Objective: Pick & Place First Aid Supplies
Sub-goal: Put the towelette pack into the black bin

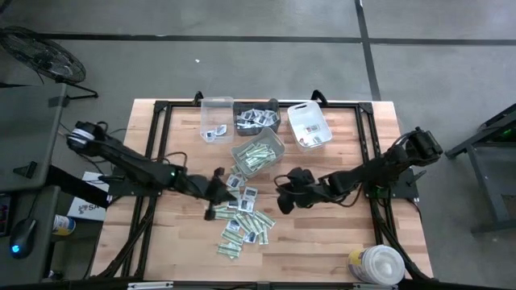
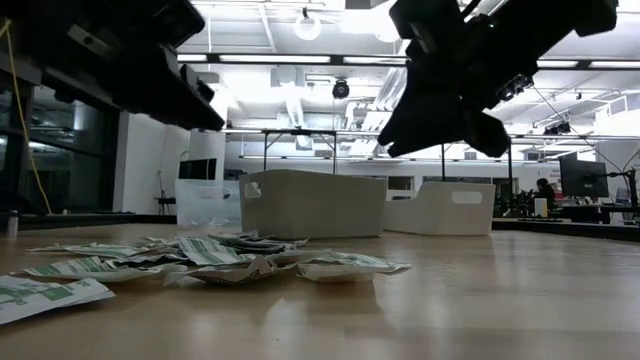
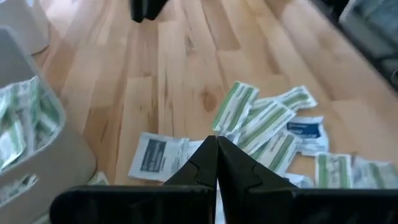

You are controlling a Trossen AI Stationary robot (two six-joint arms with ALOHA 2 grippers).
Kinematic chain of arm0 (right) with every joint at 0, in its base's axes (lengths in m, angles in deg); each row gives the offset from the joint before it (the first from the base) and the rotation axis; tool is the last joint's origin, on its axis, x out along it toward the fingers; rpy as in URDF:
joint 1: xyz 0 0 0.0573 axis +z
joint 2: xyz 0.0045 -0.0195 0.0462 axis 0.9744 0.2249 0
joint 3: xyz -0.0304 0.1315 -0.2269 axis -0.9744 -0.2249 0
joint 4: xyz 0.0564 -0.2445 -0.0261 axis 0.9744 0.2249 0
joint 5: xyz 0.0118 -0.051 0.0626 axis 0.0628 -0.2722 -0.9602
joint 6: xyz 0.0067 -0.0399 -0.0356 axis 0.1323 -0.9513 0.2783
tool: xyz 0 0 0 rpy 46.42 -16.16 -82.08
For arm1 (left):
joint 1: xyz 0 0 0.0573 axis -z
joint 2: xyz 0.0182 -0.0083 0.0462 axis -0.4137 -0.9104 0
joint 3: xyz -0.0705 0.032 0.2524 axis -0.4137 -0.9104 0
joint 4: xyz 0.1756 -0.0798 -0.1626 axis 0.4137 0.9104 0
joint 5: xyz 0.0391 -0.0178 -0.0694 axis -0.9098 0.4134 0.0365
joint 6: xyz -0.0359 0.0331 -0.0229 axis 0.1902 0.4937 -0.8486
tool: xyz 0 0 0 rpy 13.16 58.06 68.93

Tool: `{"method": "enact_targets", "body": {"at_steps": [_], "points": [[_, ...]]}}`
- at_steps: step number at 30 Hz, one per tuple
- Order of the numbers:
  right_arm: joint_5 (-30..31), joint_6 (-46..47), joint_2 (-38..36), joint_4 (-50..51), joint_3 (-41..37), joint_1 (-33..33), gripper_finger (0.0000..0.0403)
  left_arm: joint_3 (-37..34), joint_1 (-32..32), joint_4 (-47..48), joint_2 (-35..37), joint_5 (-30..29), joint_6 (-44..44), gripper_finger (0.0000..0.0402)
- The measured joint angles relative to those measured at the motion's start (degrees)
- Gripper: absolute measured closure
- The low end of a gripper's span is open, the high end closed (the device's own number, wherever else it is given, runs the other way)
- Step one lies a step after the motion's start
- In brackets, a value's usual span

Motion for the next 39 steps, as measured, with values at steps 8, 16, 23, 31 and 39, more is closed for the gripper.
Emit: {"method": "enact_targets", "body": {"at_steps": [8, 16, 23, 31, 39], "points": [[-4.3, -9.0, 0.0, -1.7, -0.6, -1.8, 0.0320, 12.4, 0.1, 14.4, -13.3, -4.4, 2.8, 0.0401], [-4.3, -11.0, 0.0, -2.1, -0.6, -2.4, 0.0320, 19.3, -1.9, 17.6, -20.9, -5.8, 0.6, 0.0401], [-3.4, -10.8, 0.0, -1.4, -0.6, -2.6, 0.0320, 19.7, -2.7, 21.6, -23.1, -5.5, -4.3, 0.0401], [-2.7, -10.5, 0.0, -0.8, -0.6, -2.8, 0.0320, 19.8, -2.8, 22.1, -23.0, -6.2, -4.8, 0.0401], [-3.0, -10.6, 0.0, -1.2, -0.6, -4.1, 0.0320, 19.8, -2.7, 21.0, -23.3, -6.2, -4.8, 0.0401]]}}
